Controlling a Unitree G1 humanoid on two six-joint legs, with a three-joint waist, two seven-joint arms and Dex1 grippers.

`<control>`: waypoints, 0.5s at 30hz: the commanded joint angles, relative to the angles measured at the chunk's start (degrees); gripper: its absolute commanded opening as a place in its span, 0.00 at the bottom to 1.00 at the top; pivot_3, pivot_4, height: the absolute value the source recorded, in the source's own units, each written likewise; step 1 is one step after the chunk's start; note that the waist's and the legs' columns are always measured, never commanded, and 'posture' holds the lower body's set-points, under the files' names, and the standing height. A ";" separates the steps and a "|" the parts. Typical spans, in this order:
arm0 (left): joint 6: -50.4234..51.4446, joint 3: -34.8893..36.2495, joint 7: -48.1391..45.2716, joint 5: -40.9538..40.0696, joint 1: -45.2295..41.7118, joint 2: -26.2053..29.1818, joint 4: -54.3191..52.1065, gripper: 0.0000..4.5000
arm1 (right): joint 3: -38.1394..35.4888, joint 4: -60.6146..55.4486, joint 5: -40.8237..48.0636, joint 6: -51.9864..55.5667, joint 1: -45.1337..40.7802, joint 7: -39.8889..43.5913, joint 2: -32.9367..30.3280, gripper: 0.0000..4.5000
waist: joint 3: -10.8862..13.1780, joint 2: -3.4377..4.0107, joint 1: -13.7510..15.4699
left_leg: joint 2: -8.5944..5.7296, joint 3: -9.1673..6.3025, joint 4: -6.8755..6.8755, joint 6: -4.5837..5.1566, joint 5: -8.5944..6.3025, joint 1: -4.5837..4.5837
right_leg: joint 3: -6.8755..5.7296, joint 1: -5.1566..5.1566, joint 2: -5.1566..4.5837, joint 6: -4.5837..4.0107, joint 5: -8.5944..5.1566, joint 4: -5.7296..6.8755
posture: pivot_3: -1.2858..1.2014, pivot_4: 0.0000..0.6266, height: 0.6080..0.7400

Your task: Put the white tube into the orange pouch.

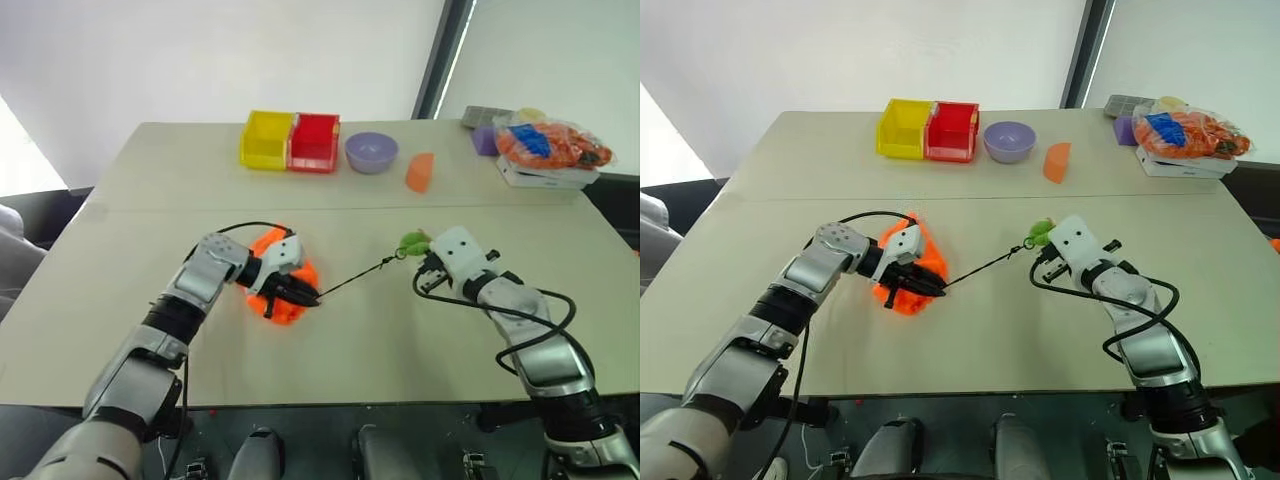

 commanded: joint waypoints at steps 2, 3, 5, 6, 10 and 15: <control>4.13 3.64 0.82 -2.71 0.96 2.06 -2.86 0.71 | 0.15 -5.72 1.82 0.48 1.44 3.34 -0.04 0.24 | 0.00 0.00 0.04 | 0.01 -0.01 0.00 0.00 0.00 0.00 | 0.00 -0.01 0.01 -0.01 0.00 0.01 | 0.52 0.24 1.00; 5.76 5.14 1.02 -4.14 0.90 2.49 -3.55 0.82 | 0.50 -6.84 1.54 0.02 2.11 3.46 -0.01 0.33 | 0.00 0.00 0.03 | 0.03 -0.02 0.00 0.00 0.00 0.00 | 0.00 0.00 0.03 -0.01 0.01 0.01 | 0.52 0.24 1.00; 9.07 7.83 1.69 -6.73 0.55 3.25 -4.34 0.84 | 0.65 -8.45 1.19 -0.74 3.29 3.64 -0.12 0.55 | 0.00 0.00 0.02 | 0.04 -0.03 0.00 0.00 0.00 0.00 | 0.00 -0.02 0.04 0.05 -0.03 0.01 | 0.52 0.24 1.00; 10.72 9.76 2.59 -8.09 0.20 3.72 -4.37 0.84 | 0.12 -9.18 1.71 -1.48 4.09 3.95 0.00 0.55 | 0.01 0.01 0.04 | 0.04 -0.02 0.00 0.00 0.00 0.00 | 0.00 -0.03 0.05 0.08 -0.05 0.01 | 0.52 0.24 1.00; 13.88 16.15 6.81 -11.51 -0.19 5.40 -4.72 0.84 | -2.95 -11.25 4.59 -2.49 6.37 5.14 0.57 0.55 | 0.02 -0.01 0.24 | 0.04 -0.03 0.01 0.00 0.00 -0.02 | 0.00 -0.02 0.04 0.11 -0.07 -0.01 | 0.52 0.24 1.00; 12.61 21.09 13.36 -11.54 4.24 8.48 -8.69 0.84 | -8.22 -13.31 10.21 -3.66 9.73 7.66 0.83 0.55 | 0.01 -0.02 0.42 | 0.04 -0.03 0.01 0.00 0.00 -0.04 | 0.00 0.01 0.02 0.06 -0.04 -0.04 | 0.52 0.24 1.00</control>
